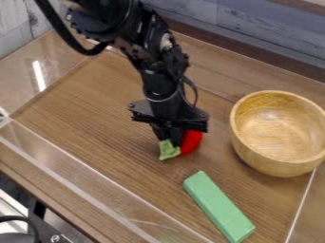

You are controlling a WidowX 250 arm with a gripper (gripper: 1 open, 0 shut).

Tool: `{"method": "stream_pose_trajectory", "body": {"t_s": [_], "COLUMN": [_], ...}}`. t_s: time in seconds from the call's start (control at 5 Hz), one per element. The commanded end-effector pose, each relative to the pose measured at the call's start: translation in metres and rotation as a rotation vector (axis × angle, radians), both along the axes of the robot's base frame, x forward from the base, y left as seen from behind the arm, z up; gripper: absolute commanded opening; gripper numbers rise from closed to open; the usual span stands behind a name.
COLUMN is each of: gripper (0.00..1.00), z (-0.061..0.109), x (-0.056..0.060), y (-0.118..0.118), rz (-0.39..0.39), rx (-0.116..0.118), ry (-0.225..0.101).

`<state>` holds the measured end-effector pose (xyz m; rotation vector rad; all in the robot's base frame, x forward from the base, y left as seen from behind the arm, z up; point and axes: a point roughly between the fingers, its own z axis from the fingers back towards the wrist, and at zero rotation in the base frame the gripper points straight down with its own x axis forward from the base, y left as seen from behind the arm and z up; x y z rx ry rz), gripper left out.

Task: Move the red object to the right side of the table

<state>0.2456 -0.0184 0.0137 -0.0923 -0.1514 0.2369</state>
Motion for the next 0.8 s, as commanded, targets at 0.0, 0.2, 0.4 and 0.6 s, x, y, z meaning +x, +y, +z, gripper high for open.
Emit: {"method": "stream_pose_trajectory", "body": {"t_s": [0.0,0.2,0.4,0.6], "gripper": [0.0,0.0,0.0,0.0], "z": [-0.0045,-0.0036,-0.0021,0.0012], "x": [-0.0106,-0.0121,-0.0134,-0.0154], "y": [-0.0129,-0.0156,-0.017,-0.0171], "rz": [-0.028,-0.022,-0.015,-0.009], "rx": [-0.01,-0.013,-0.014,-0.018], "ry": [0.044,0.051,0.058,0.065]}}
